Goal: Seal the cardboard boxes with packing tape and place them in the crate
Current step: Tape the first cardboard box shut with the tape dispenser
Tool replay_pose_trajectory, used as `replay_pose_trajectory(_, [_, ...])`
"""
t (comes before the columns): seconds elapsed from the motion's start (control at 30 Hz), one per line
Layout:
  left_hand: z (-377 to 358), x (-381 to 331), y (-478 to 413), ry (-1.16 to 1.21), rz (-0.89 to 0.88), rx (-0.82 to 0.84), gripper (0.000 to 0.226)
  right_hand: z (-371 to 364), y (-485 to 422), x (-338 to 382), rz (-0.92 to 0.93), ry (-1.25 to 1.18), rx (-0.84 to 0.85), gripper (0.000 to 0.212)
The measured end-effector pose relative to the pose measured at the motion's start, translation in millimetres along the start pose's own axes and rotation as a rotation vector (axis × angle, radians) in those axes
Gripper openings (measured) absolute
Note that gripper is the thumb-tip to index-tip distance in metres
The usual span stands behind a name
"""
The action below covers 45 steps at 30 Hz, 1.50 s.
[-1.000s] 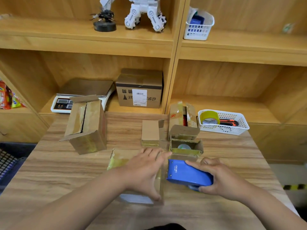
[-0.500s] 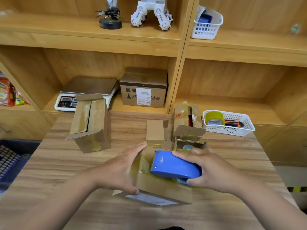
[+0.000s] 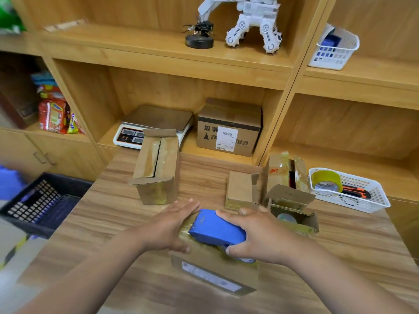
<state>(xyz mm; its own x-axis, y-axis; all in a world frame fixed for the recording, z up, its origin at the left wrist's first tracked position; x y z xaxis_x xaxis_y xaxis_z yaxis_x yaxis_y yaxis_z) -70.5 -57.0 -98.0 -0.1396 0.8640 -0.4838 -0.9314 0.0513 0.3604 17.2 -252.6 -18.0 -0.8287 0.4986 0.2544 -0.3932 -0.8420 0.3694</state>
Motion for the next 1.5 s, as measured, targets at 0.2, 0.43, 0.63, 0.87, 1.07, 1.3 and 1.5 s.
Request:
replay_pose_trajectory(0.2, [-1,11,-2,0.004,-0.025,0.056,0.112,5,-11,0,0.013,0.027,0.027,0.082])
replay_pose_trajectory(0.43, [-3,13,-6,-0.039,-0.096,0.069,0.109,14,21,-29,0.012,0.001,0.026,0.078])
replay_pose_trajectory(0.63, [-5,15,-7,-0.013,-0.093,0.091,0.109,15,82,-78,-0.053,-0.076,0.049,0.072])
replay_pose_trajectory(0.87, [-6,17,-8,-0.031,-0.061,0.104,0.112,7,131,-120,-0.081,-0.142,0.032,0.076])
replay_pose_trajectory(1.07, [-7,17,-9,-0.042,-0.061,0.122,0.114,-8,150,-139,-0.098,-0.136,0.022,0.073])
replay_pose_trajectory(1.3, [-6,16,-7,-0.042,-0.036,0.135,0.114,-32,142,-143,-0.132,-0.032,0.026,0.069])
replay_pose_trajectory(1.5, [-1,5,-3,-0.083,0.0,0.143,0.116,-63,123,-143,-0.145,-0.056,0.034,0.071])
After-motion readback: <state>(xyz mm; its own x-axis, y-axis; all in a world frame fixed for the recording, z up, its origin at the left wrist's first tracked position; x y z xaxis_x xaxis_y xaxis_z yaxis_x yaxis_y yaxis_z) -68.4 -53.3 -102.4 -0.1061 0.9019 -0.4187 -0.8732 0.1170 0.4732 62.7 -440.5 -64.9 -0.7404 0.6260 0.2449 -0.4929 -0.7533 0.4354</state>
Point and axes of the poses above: each hand's wrist, its own y-axis away from the middle knuckle, its own z-axis out of the back of the hand, x = y × z, the point moved 4 cm from there along -y, towards the middle knuckle, and after that the axes turned 7 degrees about x, right-handed, at the moved point
